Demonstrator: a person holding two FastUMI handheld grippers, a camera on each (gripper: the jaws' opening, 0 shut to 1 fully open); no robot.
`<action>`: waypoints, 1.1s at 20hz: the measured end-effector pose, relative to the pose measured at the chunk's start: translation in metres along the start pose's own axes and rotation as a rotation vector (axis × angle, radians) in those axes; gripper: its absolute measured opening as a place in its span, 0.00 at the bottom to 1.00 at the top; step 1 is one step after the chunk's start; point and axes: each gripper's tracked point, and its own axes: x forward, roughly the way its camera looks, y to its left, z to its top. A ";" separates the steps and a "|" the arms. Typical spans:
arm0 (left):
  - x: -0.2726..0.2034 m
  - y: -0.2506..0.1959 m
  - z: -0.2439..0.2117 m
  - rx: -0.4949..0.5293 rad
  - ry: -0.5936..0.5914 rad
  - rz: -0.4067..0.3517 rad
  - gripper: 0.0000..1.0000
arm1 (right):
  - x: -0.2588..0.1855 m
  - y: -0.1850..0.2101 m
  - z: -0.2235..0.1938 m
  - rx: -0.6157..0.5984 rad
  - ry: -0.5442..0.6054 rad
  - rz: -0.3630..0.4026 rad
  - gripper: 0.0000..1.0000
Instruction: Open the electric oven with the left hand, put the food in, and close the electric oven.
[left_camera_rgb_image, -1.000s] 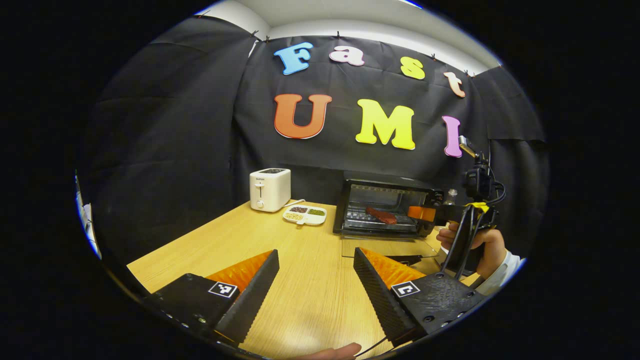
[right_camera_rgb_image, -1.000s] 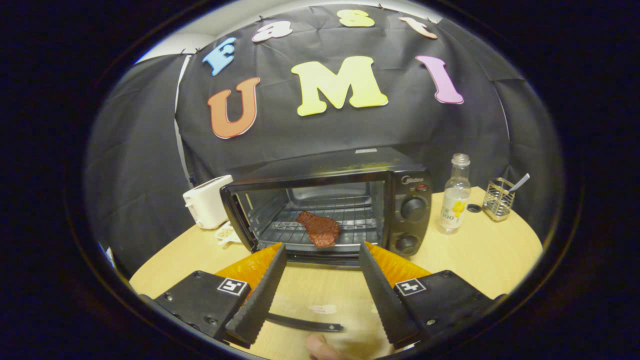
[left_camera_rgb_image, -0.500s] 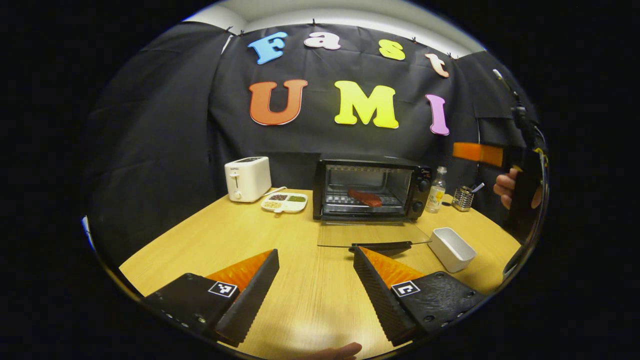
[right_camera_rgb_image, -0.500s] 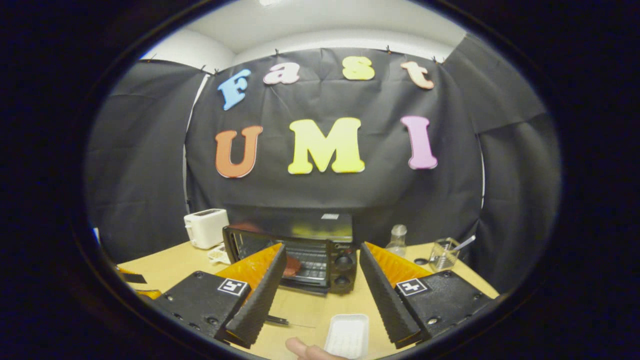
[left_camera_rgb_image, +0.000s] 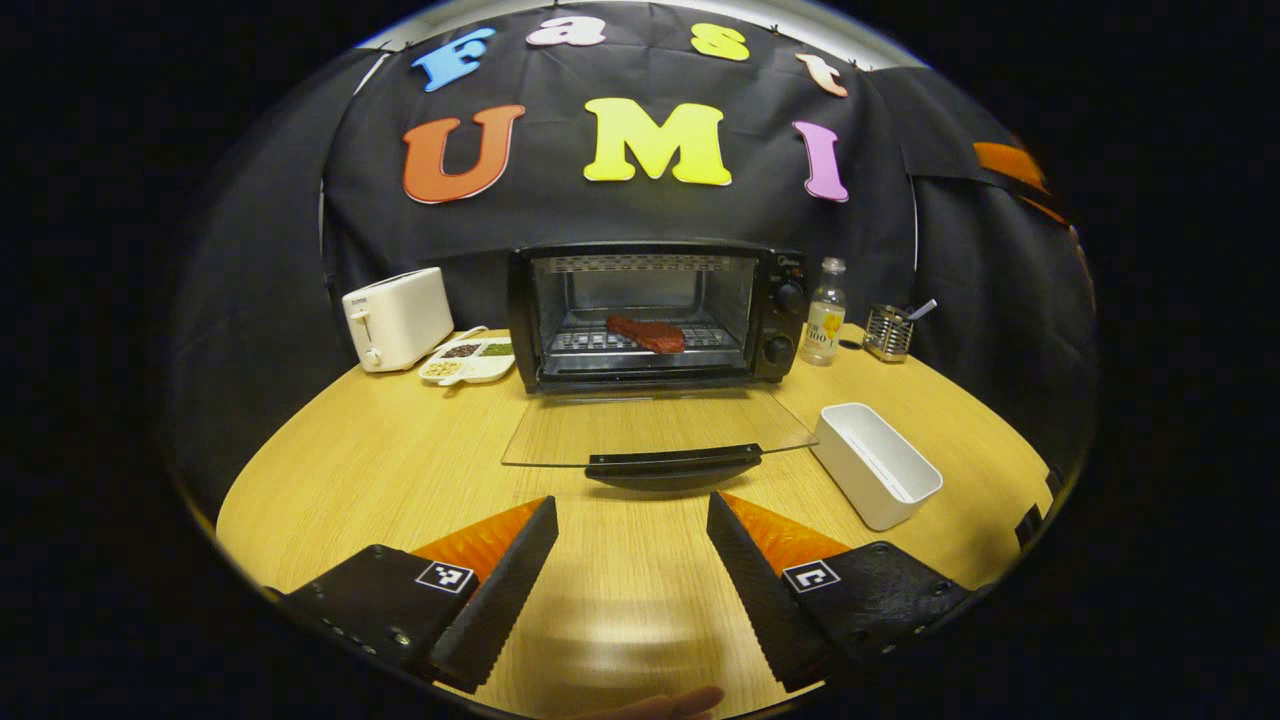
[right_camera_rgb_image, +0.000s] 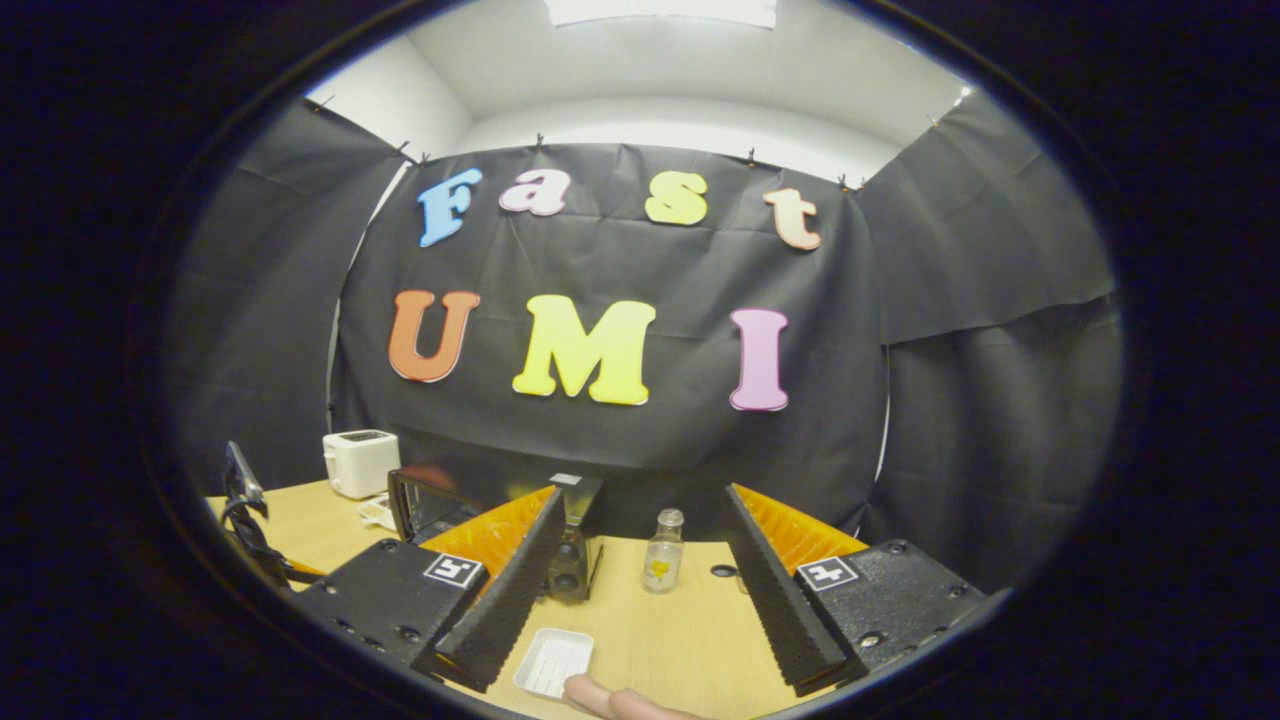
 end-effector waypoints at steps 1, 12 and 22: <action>0.009 -0.005 -0.002 0.013 0.018 -0.001 0.96 | -0.004 -0.009 0.003 0.011 -0.005 0.001 1.00; 0.074 -0.016 -0.024 -0.010 0.171 0.049 0.96 | -0.014 -0.078 -0.017 0.066 0.008 -0.060 1.00; 0.079 -0.028 -0.035 -0.053 0.244 0.007 0.98 | -0.004 -0.085 -0.034 0.090 0.057 -0.058 1.00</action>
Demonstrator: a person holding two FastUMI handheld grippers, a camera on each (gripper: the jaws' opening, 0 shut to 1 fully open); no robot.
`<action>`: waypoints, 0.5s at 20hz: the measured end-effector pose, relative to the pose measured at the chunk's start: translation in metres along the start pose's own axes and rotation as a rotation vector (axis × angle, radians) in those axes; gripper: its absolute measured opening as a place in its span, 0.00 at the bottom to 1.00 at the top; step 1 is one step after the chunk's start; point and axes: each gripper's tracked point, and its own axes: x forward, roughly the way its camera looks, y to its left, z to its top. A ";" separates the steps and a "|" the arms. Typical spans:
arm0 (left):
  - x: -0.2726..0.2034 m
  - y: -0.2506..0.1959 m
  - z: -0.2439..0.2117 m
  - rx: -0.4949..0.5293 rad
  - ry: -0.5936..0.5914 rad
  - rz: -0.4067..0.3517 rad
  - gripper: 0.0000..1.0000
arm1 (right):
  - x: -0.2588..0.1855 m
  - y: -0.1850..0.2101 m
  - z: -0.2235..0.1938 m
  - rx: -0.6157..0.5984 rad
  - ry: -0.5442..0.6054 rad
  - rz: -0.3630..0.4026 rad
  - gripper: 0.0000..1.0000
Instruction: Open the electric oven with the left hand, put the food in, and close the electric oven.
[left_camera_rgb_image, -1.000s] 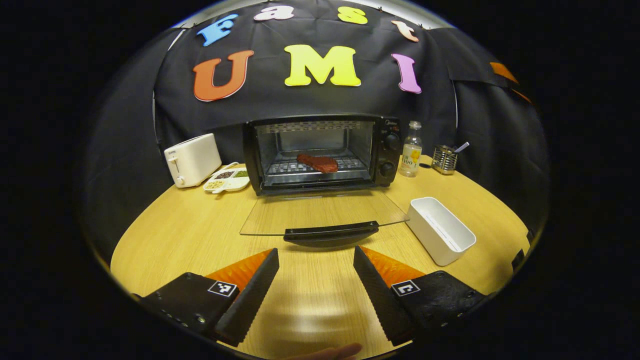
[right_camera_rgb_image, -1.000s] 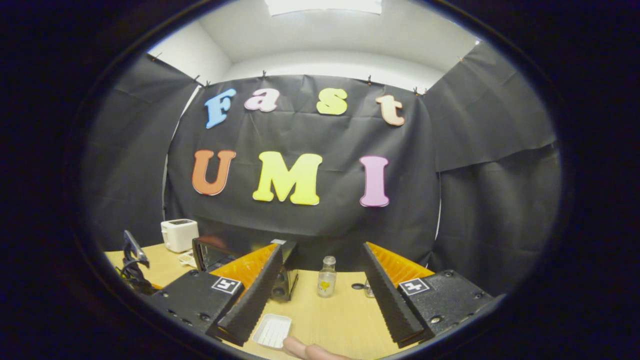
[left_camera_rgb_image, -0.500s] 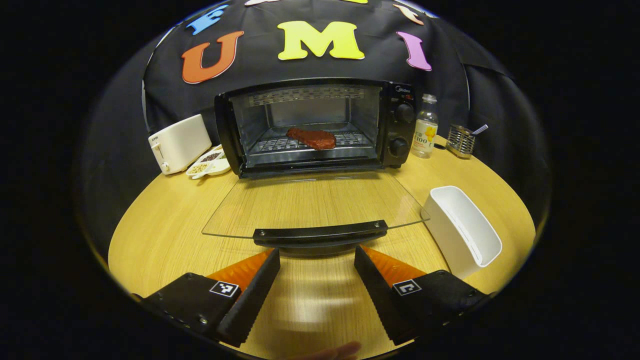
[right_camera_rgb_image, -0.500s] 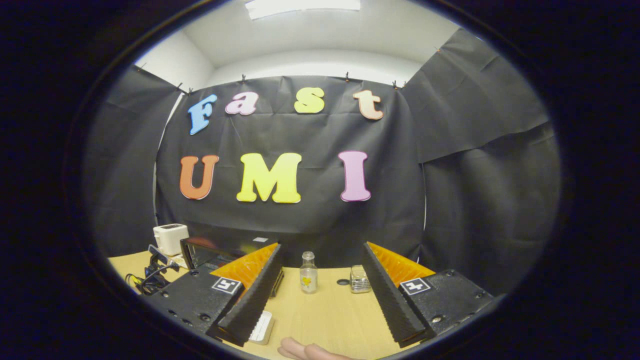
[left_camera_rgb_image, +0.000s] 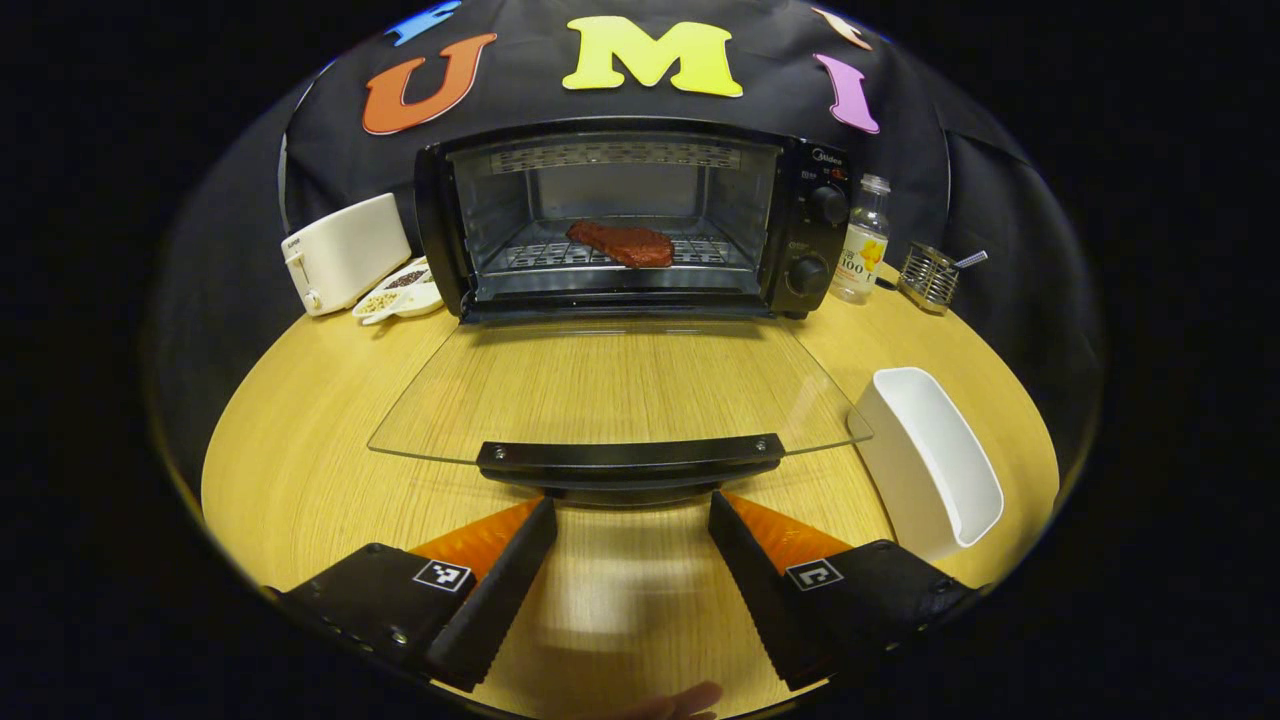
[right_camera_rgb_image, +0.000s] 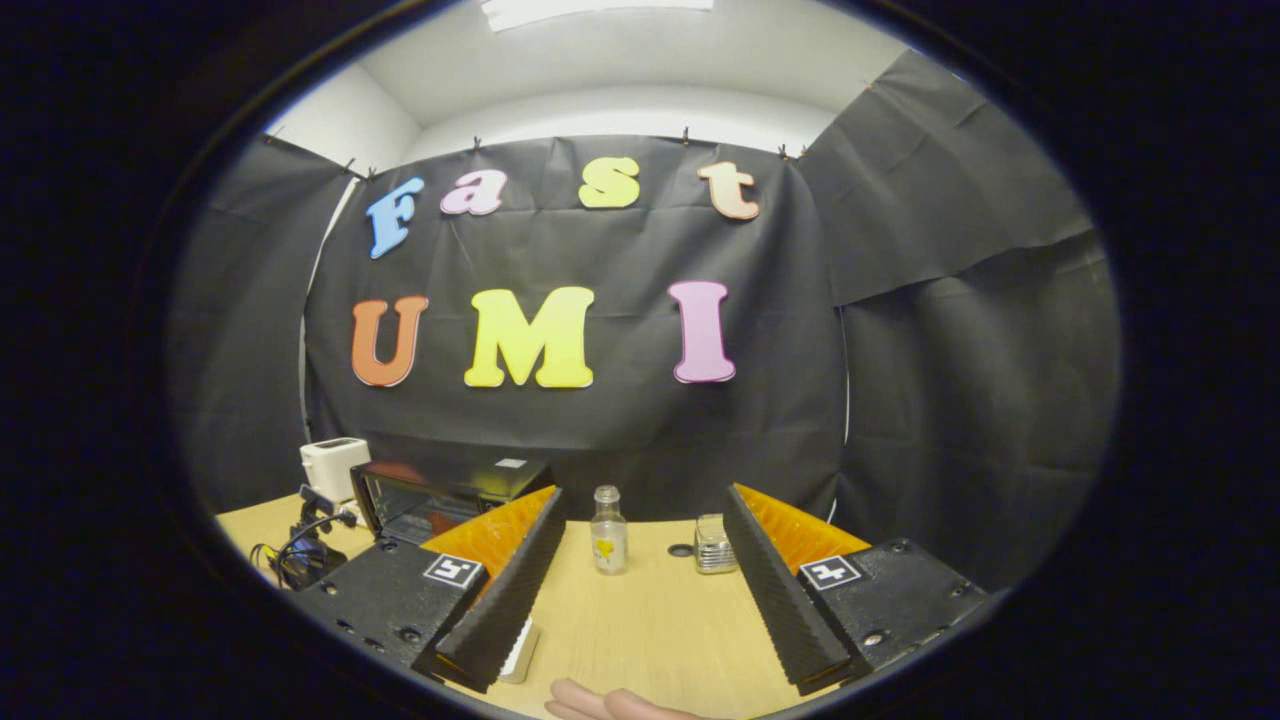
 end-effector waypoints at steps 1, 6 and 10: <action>-0.002 0.000 0.002 0.001 0.000 -0.002 0.98 | 0.001 -0.001 0.000 0.001 0.000 0.000 1.00; -0.008 0.000 0.011 -0.001 -0.023 -0.005 0.98 | -0.001 -0.001 -0.001 0.006 0.004 0.004 1.00; -0.014 0.001 0.020 0.000 -0.036 0.003 0.98 | -0.001 0.001 -0.001 0.007 0.005 0.002 1.00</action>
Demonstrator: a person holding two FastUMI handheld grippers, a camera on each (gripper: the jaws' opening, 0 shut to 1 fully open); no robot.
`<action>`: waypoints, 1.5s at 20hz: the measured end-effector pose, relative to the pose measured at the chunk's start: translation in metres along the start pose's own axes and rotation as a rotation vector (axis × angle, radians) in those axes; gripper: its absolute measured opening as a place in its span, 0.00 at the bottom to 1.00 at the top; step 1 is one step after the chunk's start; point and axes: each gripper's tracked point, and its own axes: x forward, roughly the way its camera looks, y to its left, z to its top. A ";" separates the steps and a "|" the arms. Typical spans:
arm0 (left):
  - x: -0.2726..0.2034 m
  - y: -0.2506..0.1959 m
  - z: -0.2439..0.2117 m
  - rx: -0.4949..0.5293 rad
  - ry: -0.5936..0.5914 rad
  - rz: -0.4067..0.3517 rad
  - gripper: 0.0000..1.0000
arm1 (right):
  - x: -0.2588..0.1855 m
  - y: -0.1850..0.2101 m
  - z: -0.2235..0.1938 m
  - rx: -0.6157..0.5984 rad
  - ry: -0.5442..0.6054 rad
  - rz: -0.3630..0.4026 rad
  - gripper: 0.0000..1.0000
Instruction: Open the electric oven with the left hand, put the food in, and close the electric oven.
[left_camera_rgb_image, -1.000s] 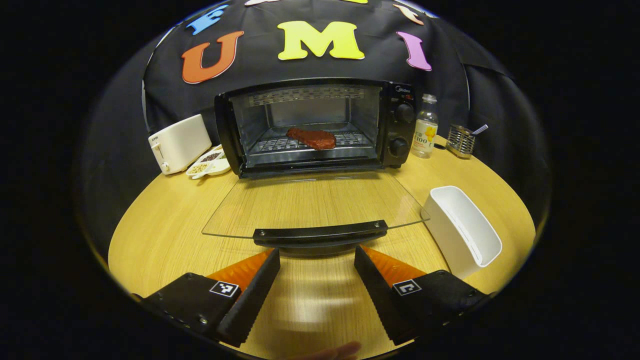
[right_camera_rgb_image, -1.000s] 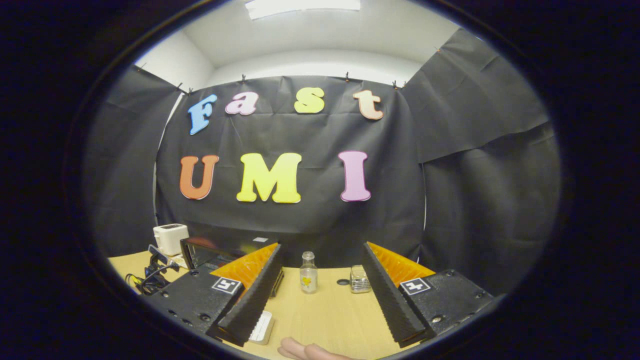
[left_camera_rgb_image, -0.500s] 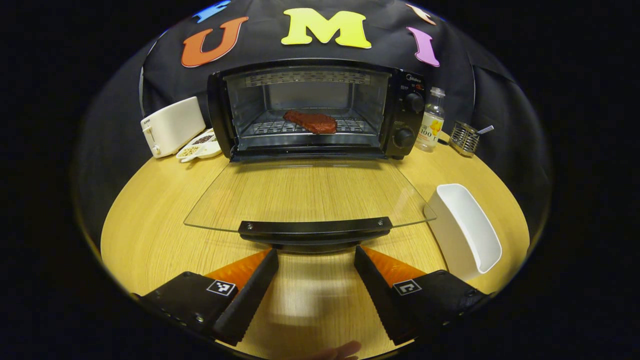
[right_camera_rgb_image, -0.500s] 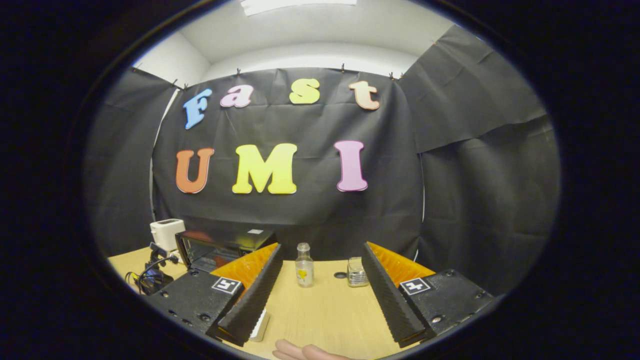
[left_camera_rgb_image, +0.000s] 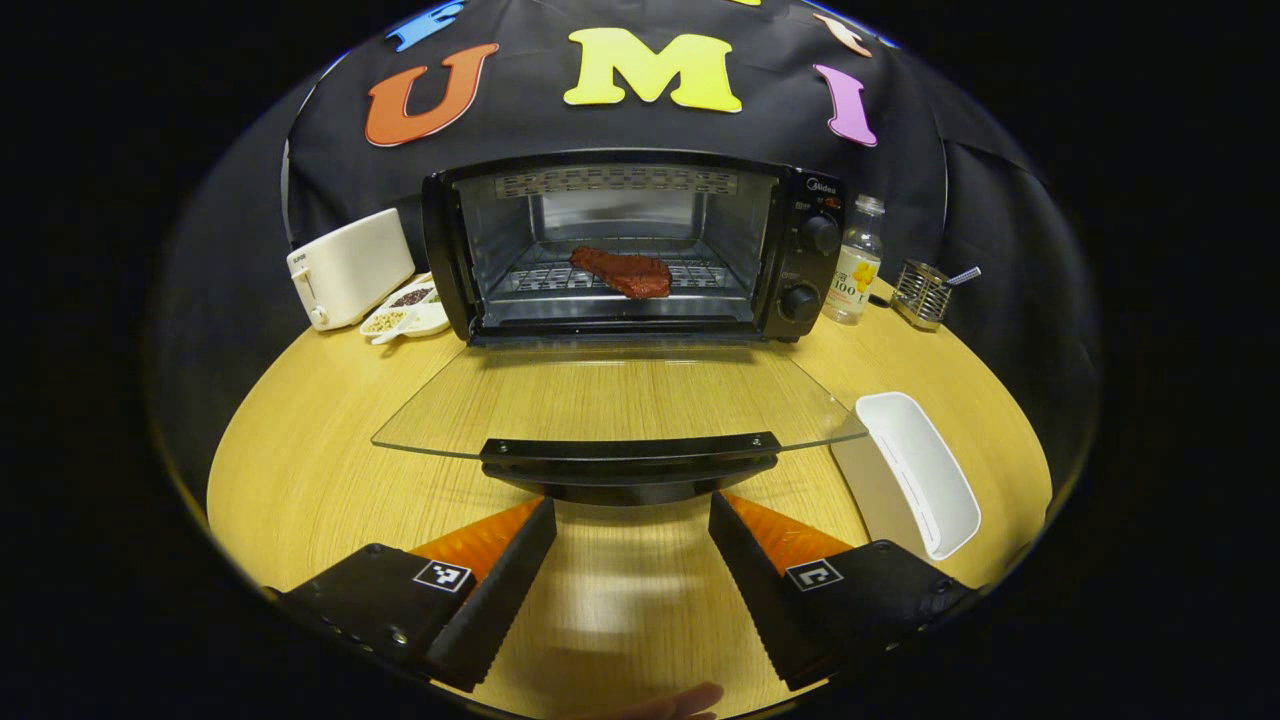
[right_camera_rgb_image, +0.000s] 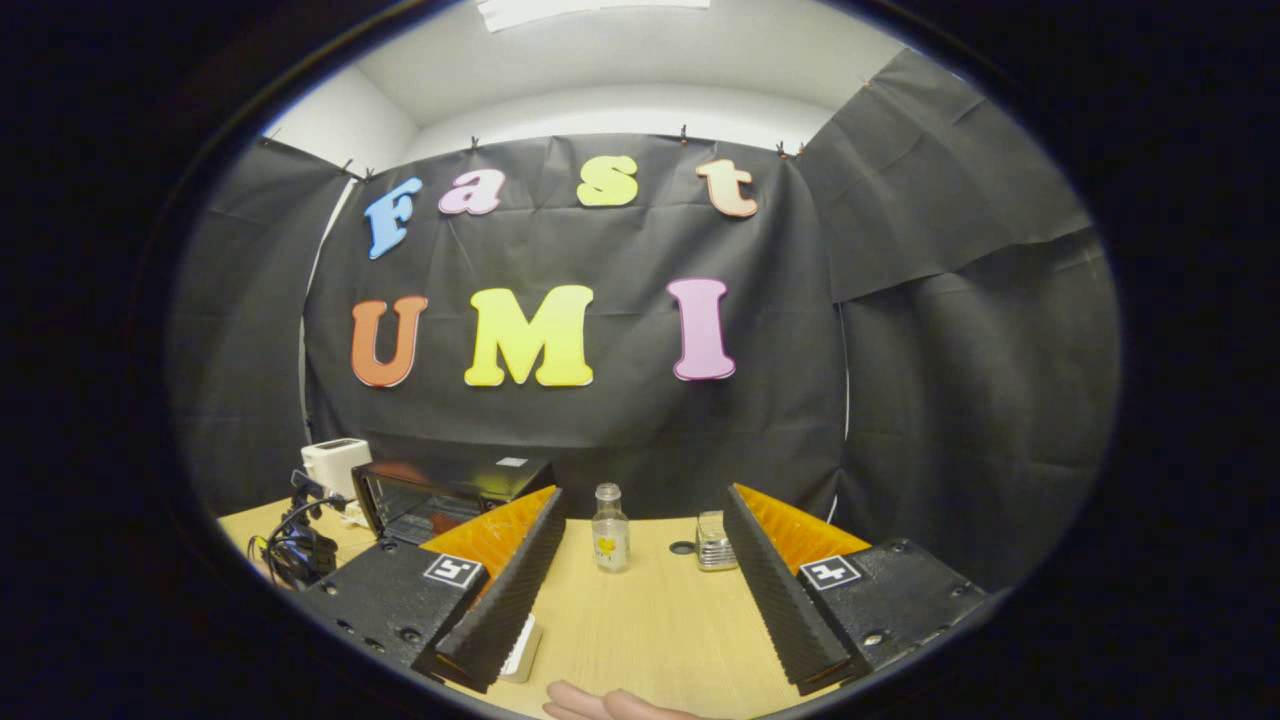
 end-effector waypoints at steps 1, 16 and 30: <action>-0.001 -0.001 0.002 0.000 0.002 0.000 0.98 | -0.001 0.001 0.000 0.001 0.002 -0.002 1.00; 0.000 -0.002 0.087 0.023 -0.155 0.006 0.98 | -0.022 0.007 -0.006 0.056 0.017 0.019 1.00; -0.075 -0.002 0.167 0.001 -0.494 0.020 0.97 | -0.067 0.013 -0.011 0.078 0.057 0.035 1.00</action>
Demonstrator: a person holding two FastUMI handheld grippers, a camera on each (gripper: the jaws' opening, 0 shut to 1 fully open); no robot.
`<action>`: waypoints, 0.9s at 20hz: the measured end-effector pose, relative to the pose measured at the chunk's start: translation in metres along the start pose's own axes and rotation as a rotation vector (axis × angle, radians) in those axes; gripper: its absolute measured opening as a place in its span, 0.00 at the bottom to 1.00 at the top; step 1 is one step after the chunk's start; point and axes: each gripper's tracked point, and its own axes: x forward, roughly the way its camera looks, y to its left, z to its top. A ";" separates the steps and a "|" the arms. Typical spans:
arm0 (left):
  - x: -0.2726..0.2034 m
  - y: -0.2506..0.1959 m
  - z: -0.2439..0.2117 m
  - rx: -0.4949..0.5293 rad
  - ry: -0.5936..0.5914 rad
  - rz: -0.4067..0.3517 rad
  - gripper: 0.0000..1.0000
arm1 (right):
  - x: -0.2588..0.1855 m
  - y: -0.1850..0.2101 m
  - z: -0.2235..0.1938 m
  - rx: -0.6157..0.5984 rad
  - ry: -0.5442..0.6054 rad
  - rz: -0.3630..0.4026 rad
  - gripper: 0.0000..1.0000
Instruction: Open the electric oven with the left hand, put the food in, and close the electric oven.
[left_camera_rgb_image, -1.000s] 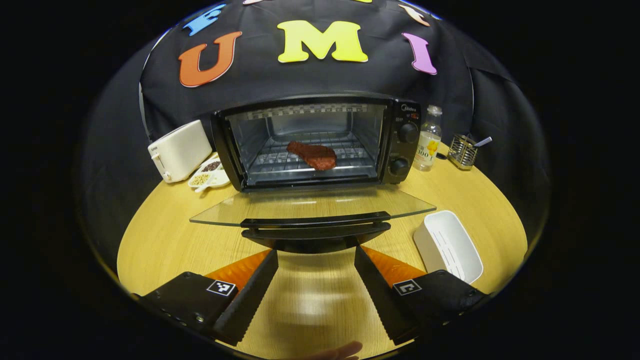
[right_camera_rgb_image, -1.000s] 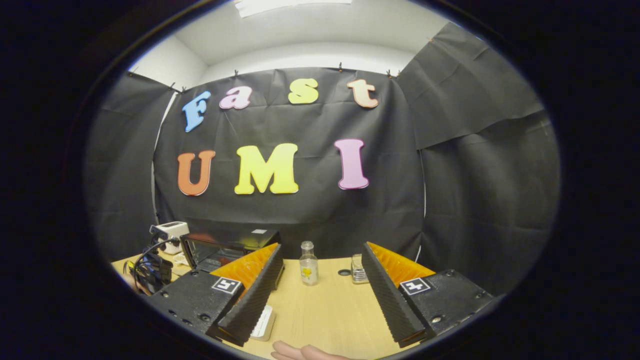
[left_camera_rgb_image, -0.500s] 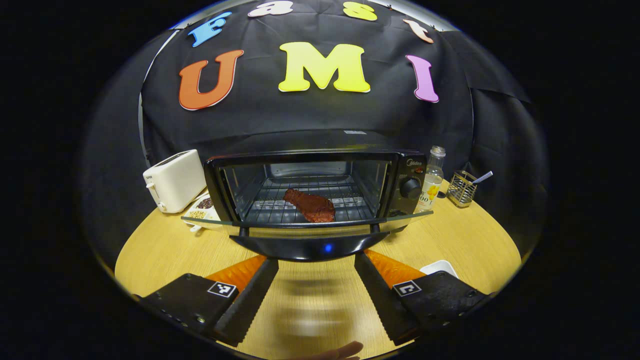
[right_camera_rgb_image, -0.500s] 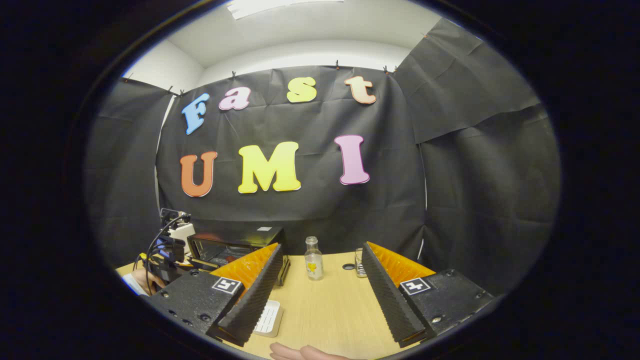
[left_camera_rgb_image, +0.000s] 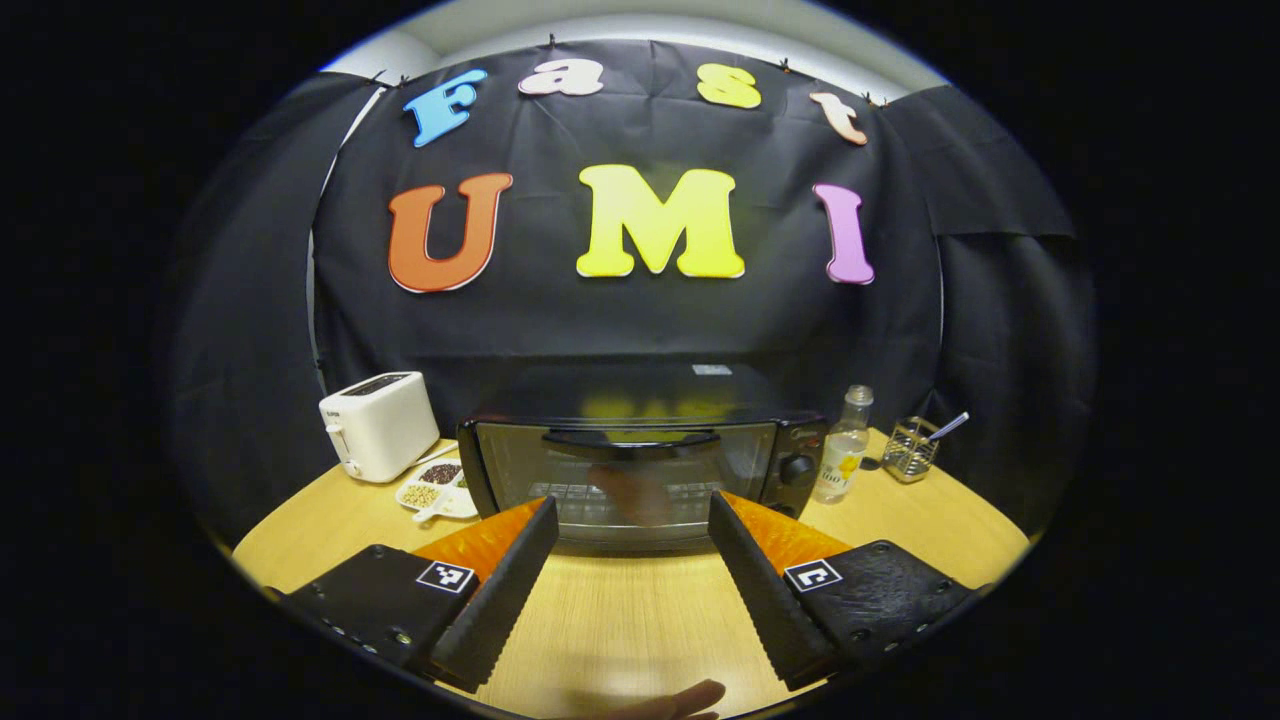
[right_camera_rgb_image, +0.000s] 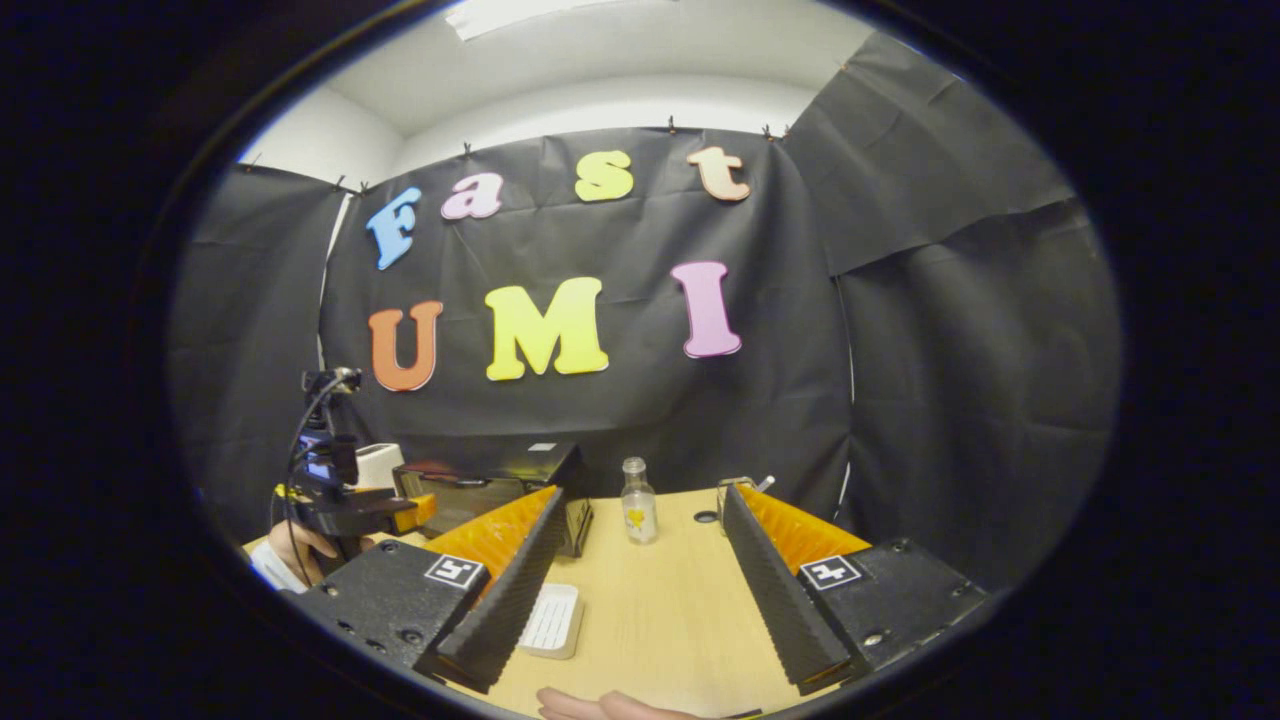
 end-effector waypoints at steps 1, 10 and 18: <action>-0.018 -0.002 0.008 0.001 -0.026 -0.003 0.97 | -0.005 0.001 0.000 -0.003 0.003 -0.001 0.99; -0.214 0.005 0.072 -0.006 -0.168 0.050 0.96 | -0.094 0.022 0.028 -0.057 -0.119 -0.019 0.98; -0.284 -0.010 0.087 -0.002 -0.254 0.042 0.96 | -0.099 0.030 0.034 -0.102 -0.151 -0.001 0.96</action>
